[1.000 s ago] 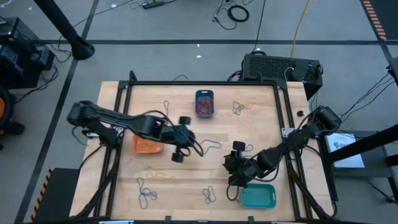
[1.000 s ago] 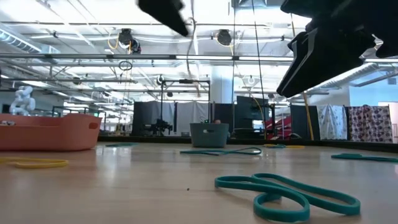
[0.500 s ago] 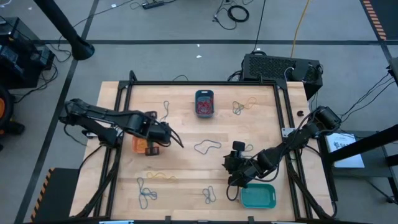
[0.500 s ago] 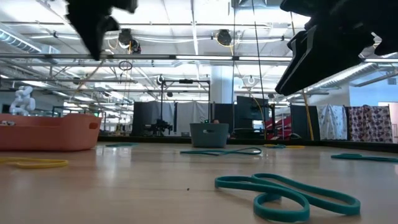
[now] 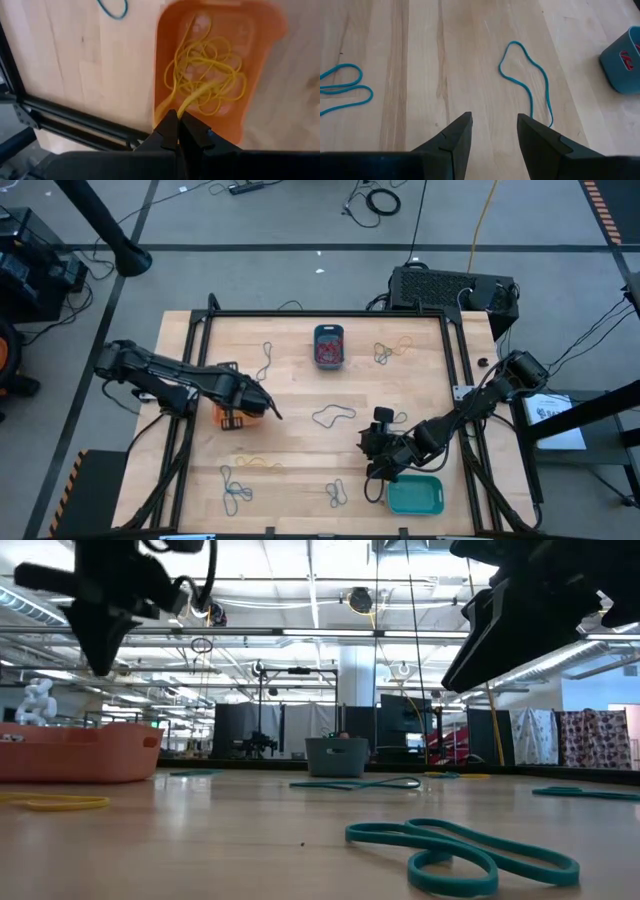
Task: Sort rubber bands into baskets
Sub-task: Put the center yellow rubber band into the orange bin
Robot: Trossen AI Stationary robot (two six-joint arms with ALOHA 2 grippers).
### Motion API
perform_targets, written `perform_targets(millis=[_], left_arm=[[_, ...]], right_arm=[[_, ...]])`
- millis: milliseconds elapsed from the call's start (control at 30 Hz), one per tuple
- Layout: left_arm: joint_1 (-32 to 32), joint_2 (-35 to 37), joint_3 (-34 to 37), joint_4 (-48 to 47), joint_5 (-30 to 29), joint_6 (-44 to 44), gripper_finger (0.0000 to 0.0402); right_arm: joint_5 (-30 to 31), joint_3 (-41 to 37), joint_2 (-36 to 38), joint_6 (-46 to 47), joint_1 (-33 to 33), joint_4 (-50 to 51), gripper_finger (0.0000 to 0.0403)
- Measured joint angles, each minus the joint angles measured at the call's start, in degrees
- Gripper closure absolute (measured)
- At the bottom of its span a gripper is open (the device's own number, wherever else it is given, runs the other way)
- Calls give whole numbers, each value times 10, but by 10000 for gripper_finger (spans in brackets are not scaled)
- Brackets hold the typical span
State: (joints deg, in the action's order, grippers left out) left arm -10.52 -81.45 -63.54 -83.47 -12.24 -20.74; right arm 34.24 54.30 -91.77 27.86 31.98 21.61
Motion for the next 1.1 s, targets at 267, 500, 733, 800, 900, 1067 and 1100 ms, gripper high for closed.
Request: perform_targets(millis=[267, 500, 733, 800, 900, 1067, 1100], left_arm=[[0, 0, 49, 0, 1, -2, 394], [0, 0, 60, 23, -17, -14, 393], [0, 0, 60, 40, -30, -10, 393], [0, 0, 60, 40, -30, -11, 386], [0, 0, 60, 43, -30, -11, 361], [0, 0, 60, 55, -14, -13, 306], [0, 0, 60, 55, -2, -13, 297]], right_arm=[[3, 0, 0, 0, 0, -4, 252], [3, 0, 0, 0, 0, -4, 252], [2, 0, 0, 0, 0, -4, 252], [2, 0, 0, 0, 0, -4, 252], [2, 0, 0, 0, 0, -4, 252], [2, 0, 0, 0, 0, -4, 252], [2, 0, 0, 0, 0, -4, 252]])
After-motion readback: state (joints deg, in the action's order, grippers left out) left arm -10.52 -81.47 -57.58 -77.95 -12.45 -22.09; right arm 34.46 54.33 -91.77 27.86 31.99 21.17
